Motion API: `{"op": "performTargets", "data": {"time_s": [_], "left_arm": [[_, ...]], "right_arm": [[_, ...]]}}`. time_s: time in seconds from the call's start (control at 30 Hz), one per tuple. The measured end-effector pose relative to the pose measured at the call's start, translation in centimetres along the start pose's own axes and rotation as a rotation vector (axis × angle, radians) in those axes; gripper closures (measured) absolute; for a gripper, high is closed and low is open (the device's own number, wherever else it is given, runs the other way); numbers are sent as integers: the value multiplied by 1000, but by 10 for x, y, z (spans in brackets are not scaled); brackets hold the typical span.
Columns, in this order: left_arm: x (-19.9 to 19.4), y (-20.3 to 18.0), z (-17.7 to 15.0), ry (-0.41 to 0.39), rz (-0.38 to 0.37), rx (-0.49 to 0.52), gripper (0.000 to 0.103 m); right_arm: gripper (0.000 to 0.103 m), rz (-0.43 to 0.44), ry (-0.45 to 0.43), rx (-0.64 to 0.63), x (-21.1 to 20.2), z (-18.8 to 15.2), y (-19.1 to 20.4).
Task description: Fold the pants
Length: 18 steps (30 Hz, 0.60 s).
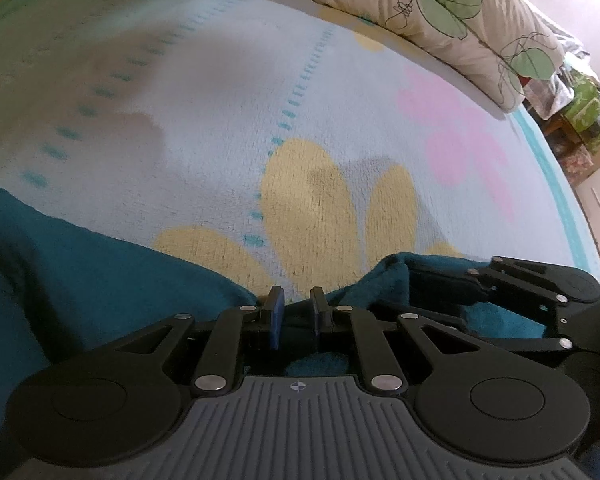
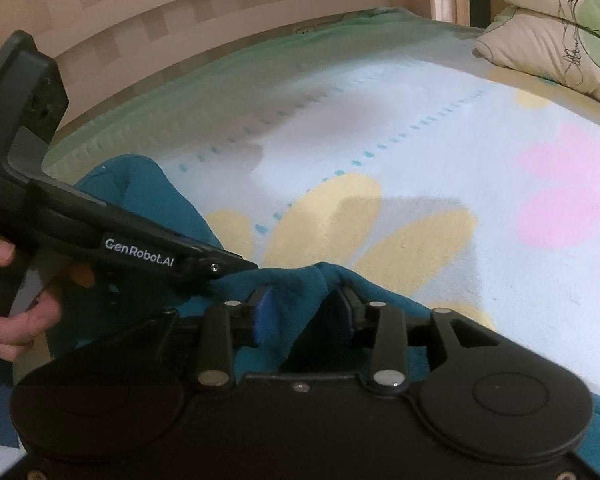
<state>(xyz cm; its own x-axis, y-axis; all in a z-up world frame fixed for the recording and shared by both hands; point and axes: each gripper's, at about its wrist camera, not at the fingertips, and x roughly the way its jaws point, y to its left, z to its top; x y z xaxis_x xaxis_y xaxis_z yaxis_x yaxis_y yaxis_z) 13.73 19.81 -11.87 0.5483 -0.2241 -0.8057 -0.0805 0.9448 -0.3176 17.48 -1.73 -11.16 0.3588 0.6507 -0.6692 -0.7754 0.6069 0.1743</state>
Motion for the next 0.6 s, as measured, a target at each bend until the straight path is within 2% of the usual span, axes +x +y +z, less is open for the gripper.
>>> {"op": "performTargets", "data": {"time_s": [0.03, 0.07, 0.1, 0.2, 0.27, 0.4, 0.5, 0.6], "left_arm": [[-1, 0, -1, -2, 1, 0, 89], [-3, -1, 0, -8, 8, -3, 89], [-8, -2, 0, -27, 29, -7, 89], [-35, -4, 3, -149, 97, 11, 89], [-45, -2, 3, -162, 110, 31, 89], [-46, 10, -7, -53, 135, 41, 89], [-35, 21, -19, 83, 169, 24, 89], [-39, 26, -26, 123, 166, 19, 89]], "right_arm": [[91, 8, 10, 1, 2, 0, 0], [95, 12, 11, 1, 1, -1, 2], [95, -1, -4, -5, -1, -1, 5], [96, -82, -74, -26, -11, 8, 6], [96, -115, -91, -8, -9, 19, -2], [96, -148, -59, -1, 14, 30, -12], [96, -170, -42, 14, 30, 31, -16], [96, -182, -30, 39, 38, 29, -19]]}}
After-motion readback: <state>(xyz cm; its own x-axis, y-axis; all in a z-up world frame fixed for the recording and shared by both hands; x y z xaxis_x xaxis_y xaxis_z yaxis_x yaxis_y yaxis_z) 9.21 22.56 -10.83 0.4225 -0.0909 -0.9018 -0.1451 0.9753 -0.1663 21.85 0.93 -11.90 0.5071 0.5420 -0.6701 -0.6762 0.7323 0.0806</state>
